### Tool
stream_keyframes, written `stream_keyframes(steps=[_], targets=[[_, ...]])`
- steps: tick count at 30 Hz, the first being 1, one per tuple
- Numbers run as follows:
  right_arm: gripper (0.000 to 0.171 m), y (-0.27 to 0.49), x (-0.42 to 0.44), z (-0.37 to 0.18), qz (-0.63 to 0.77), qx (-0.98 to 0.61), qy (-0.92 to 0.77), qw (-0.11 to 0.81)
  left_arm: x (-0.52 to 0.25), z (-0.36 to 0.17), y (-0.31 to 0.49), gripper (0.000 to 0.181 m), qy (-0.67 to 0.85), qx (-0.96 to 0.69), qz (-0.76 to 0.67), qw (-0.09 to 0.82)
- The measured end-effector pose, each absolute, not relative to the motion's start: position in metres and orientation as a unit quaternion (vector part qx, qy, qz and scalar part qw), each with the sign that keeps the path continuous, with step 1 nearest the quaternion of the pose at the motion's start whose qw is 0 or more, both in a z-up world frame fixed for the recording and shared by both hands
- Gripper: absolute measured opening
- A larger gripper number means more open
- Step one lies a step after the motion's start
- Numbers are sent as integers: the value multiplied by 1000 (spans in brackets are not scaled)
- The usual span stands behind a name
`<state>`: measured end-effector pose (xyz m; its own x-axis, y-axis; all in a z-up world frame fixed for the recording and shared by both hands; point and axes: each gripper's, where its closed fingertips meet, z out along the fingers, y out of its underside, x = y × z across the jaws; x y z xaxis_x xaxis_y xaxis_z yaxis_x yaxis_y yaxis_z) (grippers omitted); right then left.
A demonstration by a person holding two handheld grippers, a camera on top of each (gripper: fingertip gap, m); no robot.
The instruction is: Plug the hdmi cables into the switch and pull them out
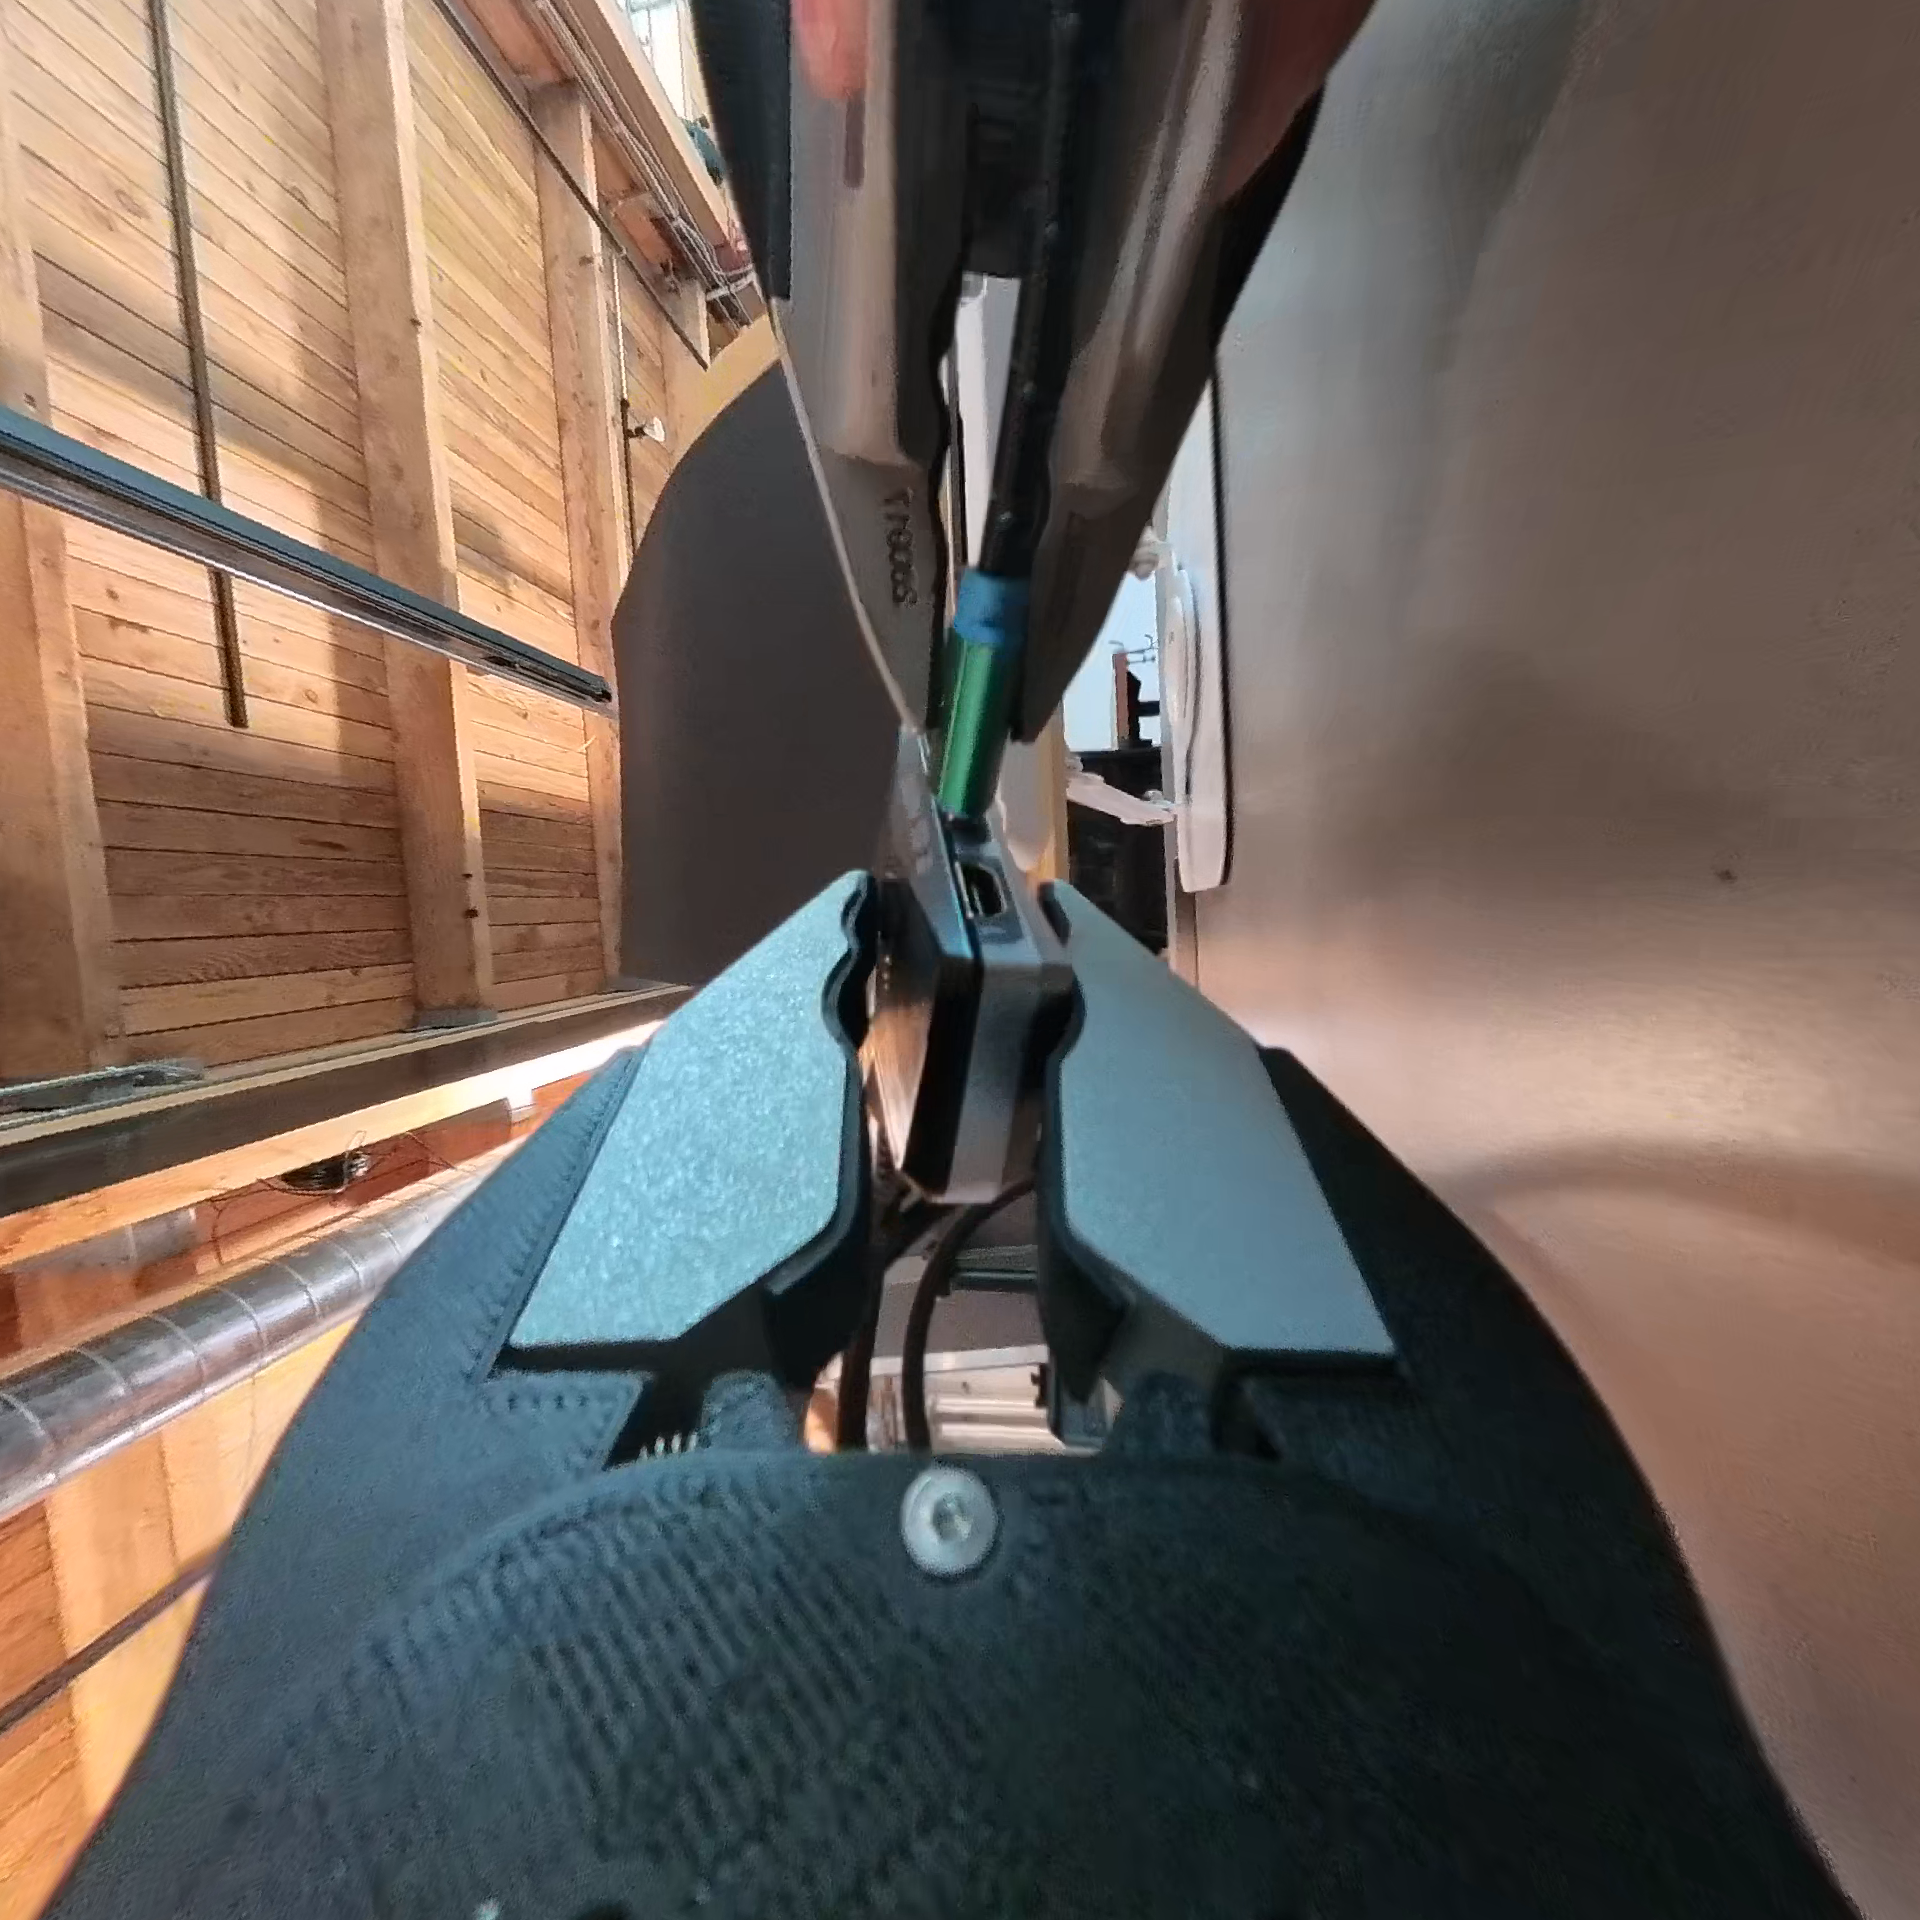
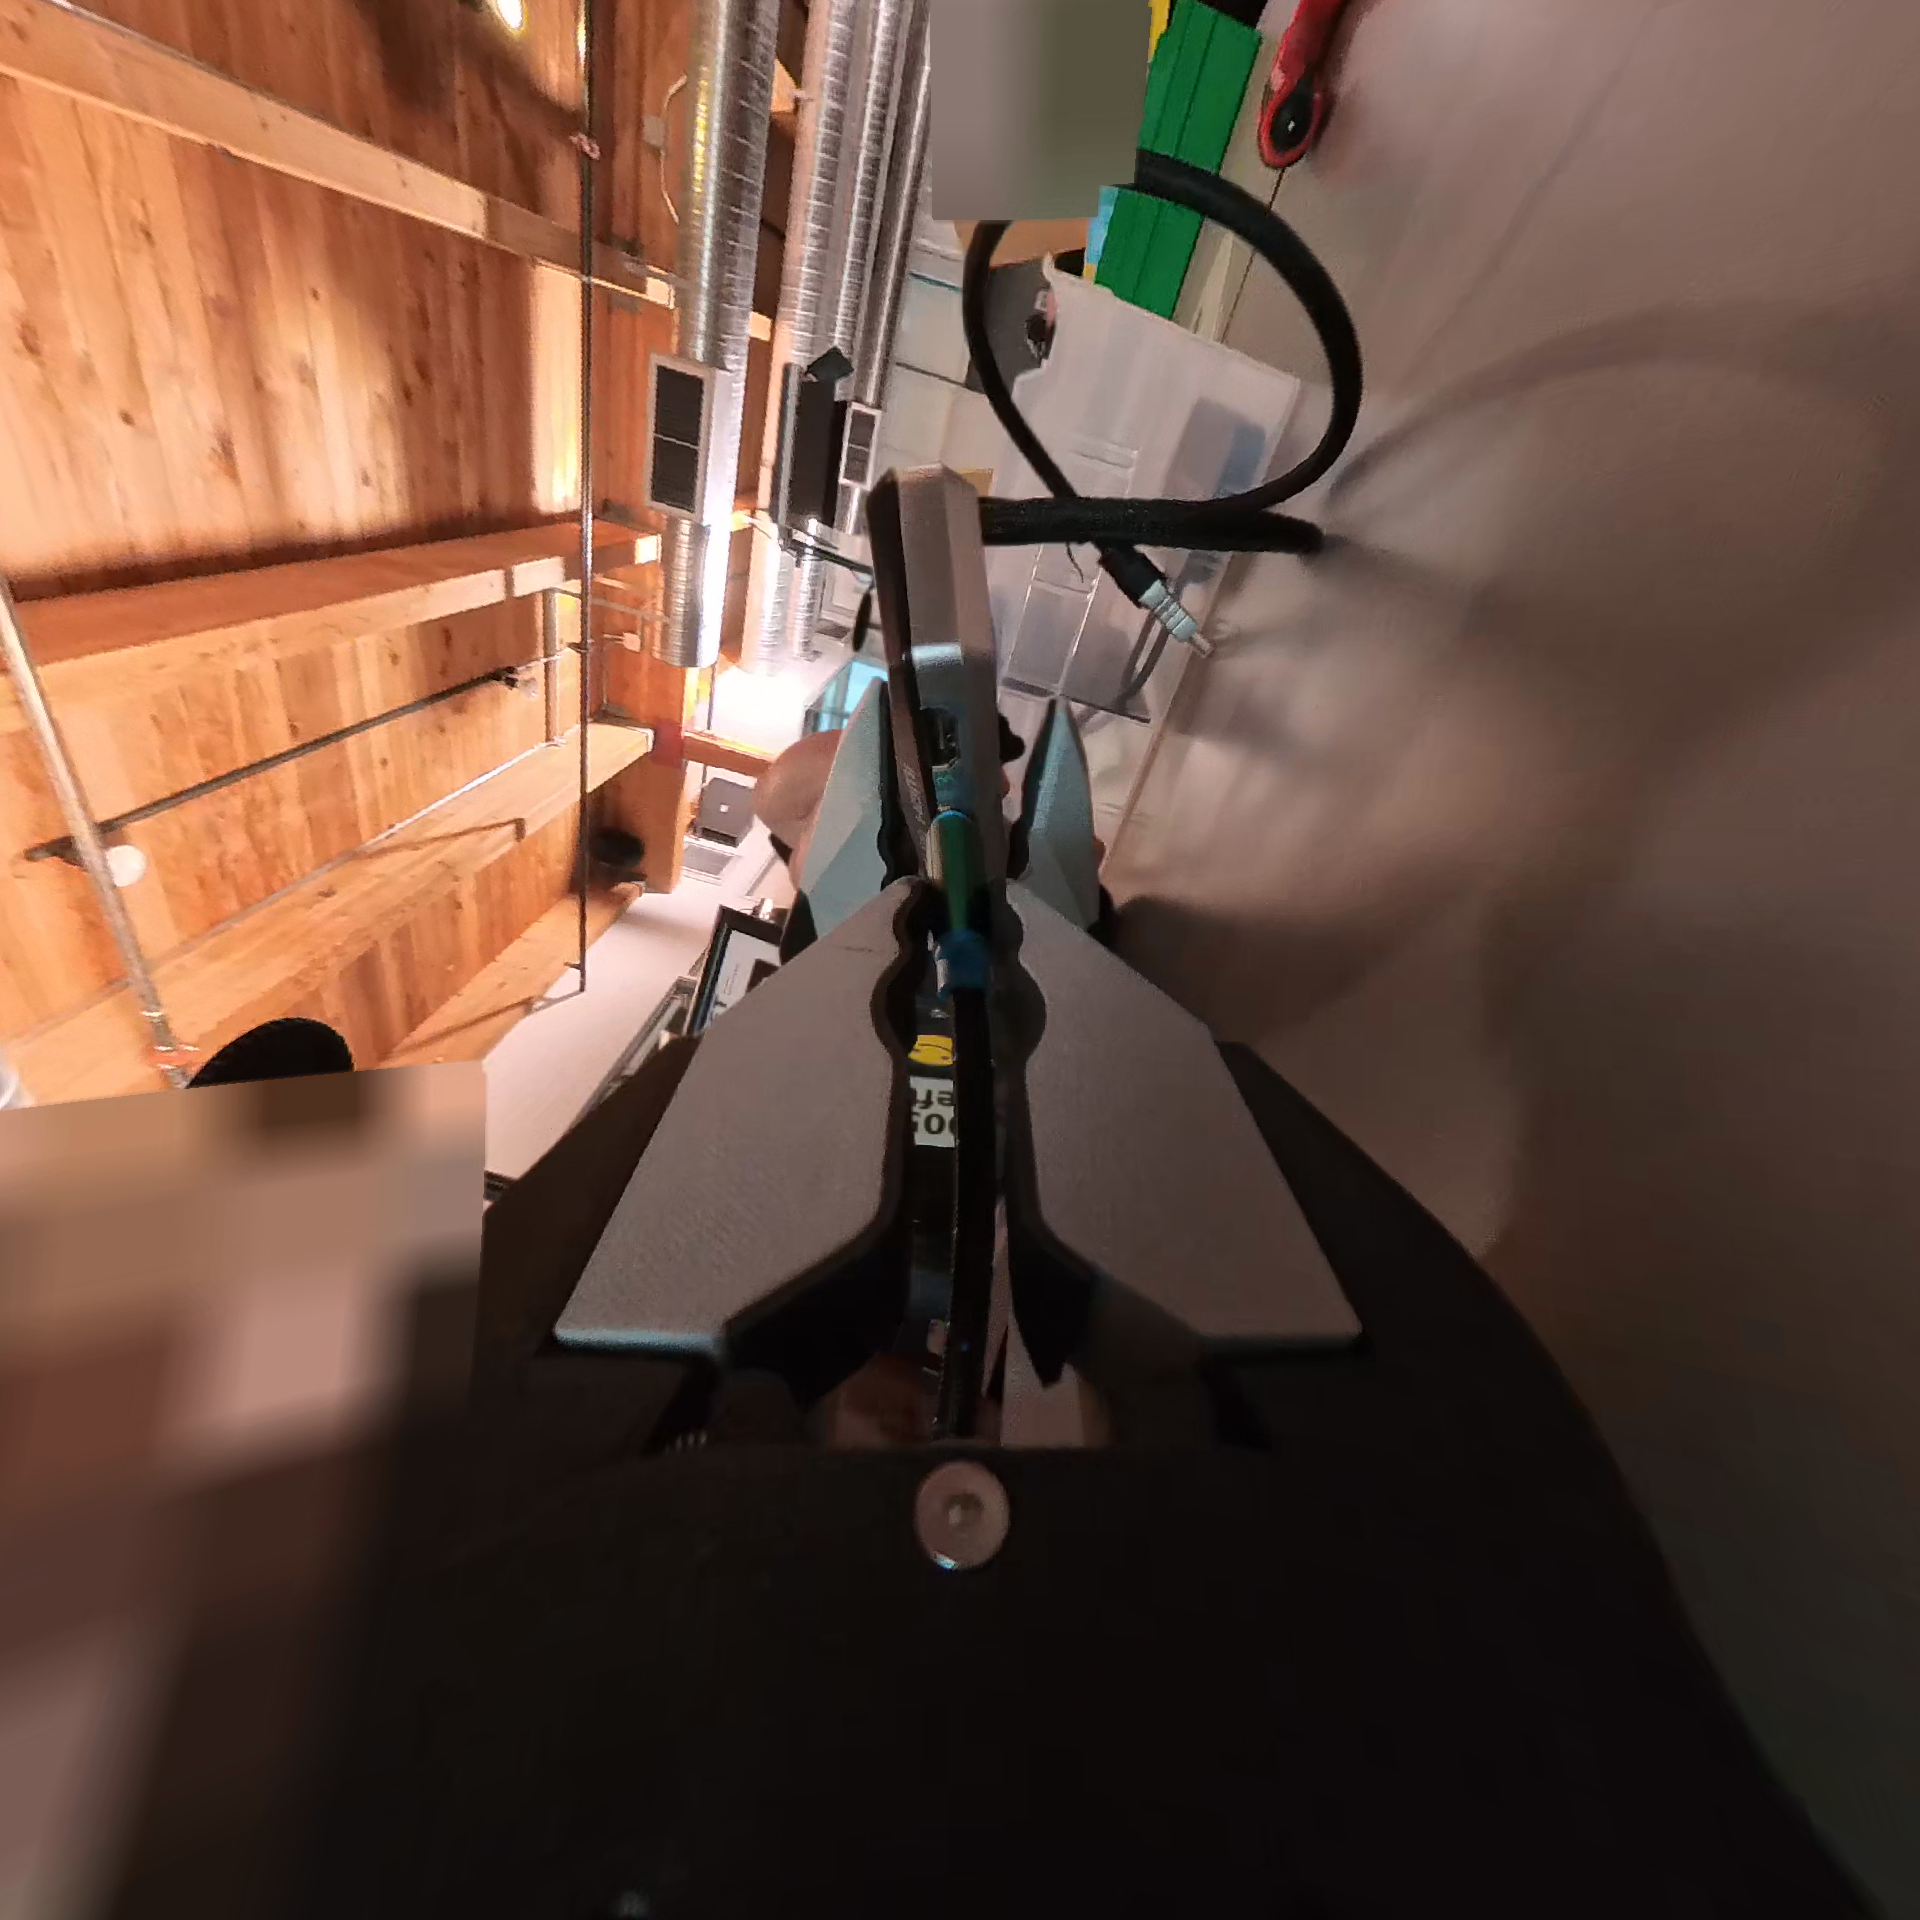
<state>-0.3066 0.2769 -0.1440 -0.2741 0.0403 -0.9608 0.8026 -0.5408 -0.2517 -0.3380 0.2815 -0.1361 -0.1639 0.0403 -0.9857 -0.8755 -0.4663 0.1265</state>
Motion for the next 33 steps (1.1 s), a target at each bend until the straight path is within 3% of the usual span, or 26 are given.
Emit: stream_keyframes(steps=[12,15,22,26,33], targets=[[8,313,-310,-146,-699,564,372,233,-360,-154,272,38,284,-667,578,374],[8,318,-310,-144,-702,564,370,230,-373,-175,261,39,226,-739,540,333],[9,322,-302,-133,-716,535,366,258,-348,-207,219,17,243,-791,515,225],[8,324,-302,-133,-708,542,386,236,-331,-200,186,37,231,-821,489,182],[9,321,-301,-145,-673,564,433,204,-292,-161,142,45,189,-856,428,220]])
